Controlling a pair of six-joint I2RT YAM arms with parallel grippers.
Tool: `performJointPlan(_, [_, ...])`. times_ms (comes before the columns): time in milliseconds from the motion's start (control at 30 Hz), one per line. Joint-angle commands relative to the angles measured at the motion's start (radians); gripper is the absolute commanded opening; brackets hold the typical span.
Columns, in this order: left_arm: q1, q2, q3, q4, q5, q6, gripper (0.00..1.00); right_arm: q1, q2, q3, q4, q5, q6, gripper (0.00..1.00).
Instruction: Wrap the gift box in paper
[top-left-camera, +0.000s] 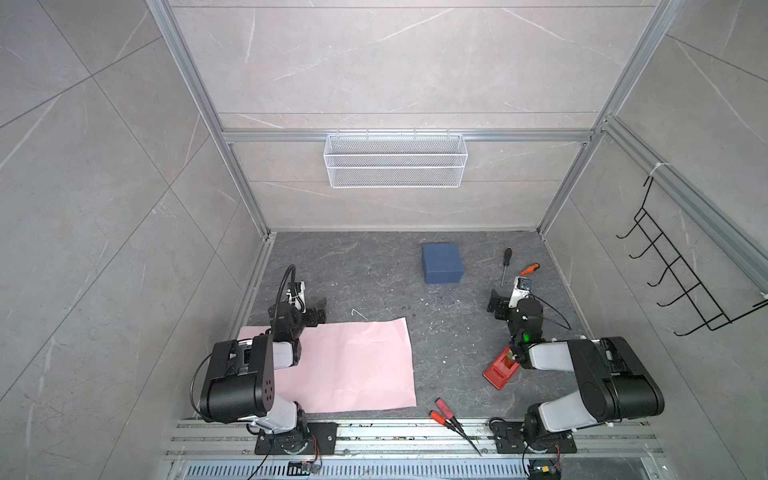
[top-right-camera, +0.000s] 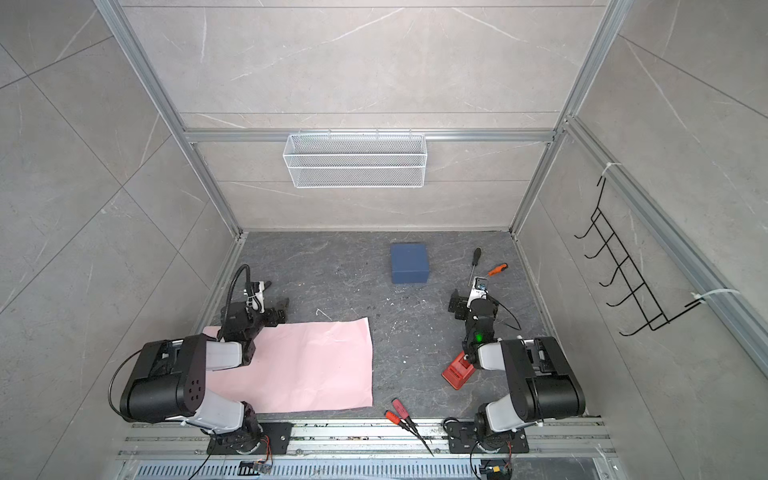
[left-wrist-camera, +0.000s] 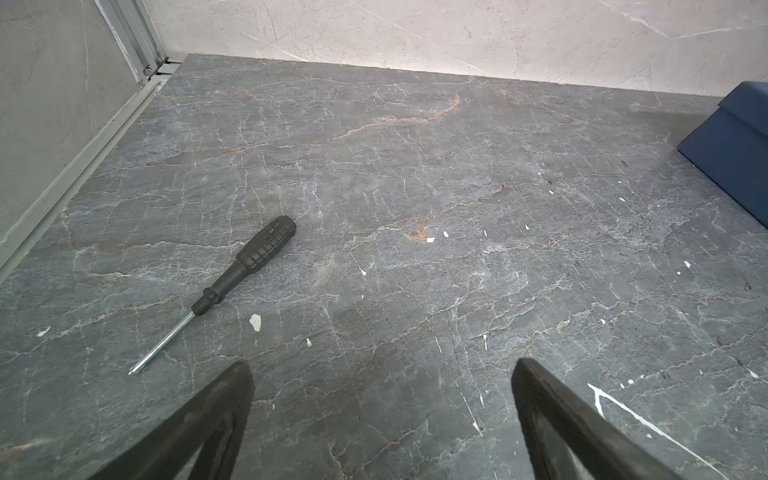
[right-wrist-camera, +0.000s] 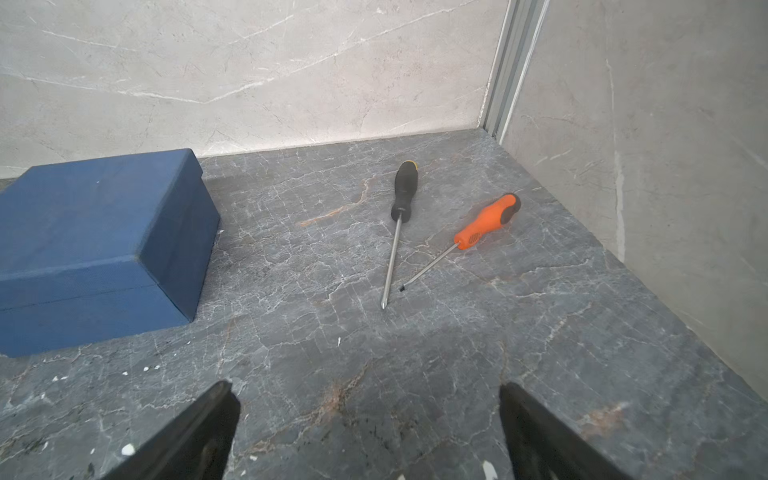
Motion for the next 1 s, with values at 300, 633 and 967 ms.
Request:
performJointPlan(300, [0.003,-0.007,0.009,0.038,-0.002,-0.011,1.00,-0.001,0.009,0.011,-0.009,-0.001,-0.009,1.00])
performJointPlan(633, [0.004,-0.007,0.008,0.040,-0.002,-0.012,1.00,0.000,0.009,0.011,-0.009,-0.001,-0.010,1.00])
performJointPlan(967, [0.008,-0.053,0.049,-0.059,-0.021,-0.025,1.00,-0.001,-0.031,0.012,-0.035,0.010,-0.006,1.00])
